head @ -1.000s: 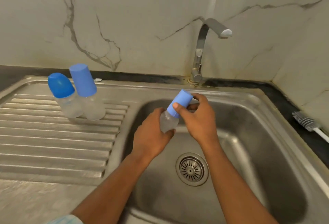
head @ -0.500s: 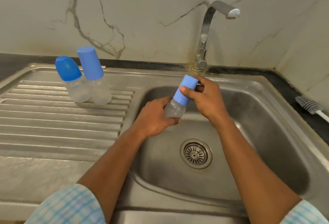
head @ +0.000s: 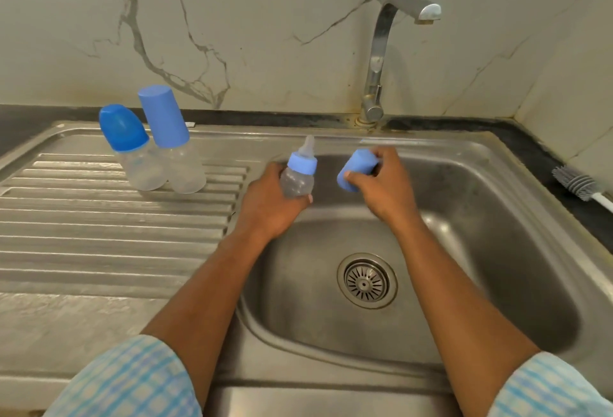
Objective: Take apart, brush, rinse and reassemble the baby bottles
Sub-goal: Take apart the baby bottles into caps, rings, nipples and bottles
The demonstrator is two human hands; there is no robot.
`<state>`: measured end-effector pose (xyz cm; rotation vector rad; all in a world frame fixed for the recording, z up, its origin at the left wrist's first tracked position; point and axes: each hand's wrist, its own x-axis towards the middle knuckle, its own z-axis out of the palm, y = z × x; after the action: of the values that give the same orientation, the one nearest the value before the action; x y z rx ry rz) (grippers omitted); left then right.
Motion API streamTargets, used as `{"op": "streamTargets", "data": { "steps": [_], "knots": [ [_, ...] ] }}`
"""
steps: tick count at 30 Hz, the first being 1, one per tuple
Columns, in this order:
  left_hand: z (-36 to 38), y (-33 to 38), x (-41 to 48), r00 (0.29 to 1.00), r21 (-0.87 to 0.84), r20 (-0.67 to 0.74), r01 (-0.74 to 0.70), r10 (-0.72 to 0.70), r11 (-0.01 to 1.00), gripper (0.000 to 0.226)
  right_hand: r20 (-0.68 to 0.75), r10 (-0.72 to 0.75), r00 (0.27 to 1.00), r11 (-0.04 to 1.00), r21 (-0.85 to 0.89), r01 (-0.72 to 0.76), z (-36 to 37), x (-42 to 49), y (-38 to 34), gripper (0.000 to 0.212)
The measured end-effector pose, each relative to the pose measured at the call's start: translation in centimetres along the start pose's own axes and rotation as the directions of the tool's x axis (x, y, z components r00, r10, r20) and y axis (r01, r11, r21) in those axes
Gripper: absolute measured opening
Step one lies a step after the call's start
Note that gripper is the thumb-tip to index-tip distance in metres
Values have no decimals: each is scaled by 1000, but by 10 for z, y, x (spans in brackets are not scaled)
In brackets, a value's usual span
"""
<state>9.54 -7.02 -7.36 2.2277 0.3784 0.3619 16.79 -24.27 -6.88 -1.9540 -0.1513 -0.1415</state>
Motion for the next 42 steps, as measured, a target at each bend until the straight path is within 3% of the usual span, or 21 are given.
{"op": "streamTargets", "data": {
  "steps": [3,6,10,16,20,22,24,29,33,42],
  "knots": [
    [1,1,0,1000,-44,-8,4,-4,999,56,212,53,976,962,-274,7,16,-6,31,51],
    [0,2,1,1000,-51,8,6,-5,999,58,372,126,920,850,-519,94,32,-5,58,44],
    [-1,2,2,1000,-50,4,-5,5,999,58,449,192,873,766,-624,153,56,2,66,45],
    [0,-1,2,1000,-26,18,-15,16,1000,55,549,149,822,830,-521,197,85,0,78,45],
    [1,-1,1,999,-20,38,-31,32,999,60,554,169,815,845,-508,171,85,-1,78,62],
    [0,-2,1,999,-26,43,-32,33,999,61,506,178,844,824,-545,154,79,2,73,70],
    [-1,-3,2,999,-45,40,-23,25,999,60,384,117,916,798,-586,144,65,11,58,62],
    [-1,-1,-2,999,-59,25,-45,46,997,62,135,-14,991,974,-222,44,0,-3,-8,41],
    [1,3,-8,997,-65,41,-66,69,996,62,132,-55,990,991,-112,70,-24,-35,-18,34],
    [9,10,-12,990,-123,77,-109,119,986,62,134,-74,988,994,-73,85,-14,-31,-27,54]
  ]
}}
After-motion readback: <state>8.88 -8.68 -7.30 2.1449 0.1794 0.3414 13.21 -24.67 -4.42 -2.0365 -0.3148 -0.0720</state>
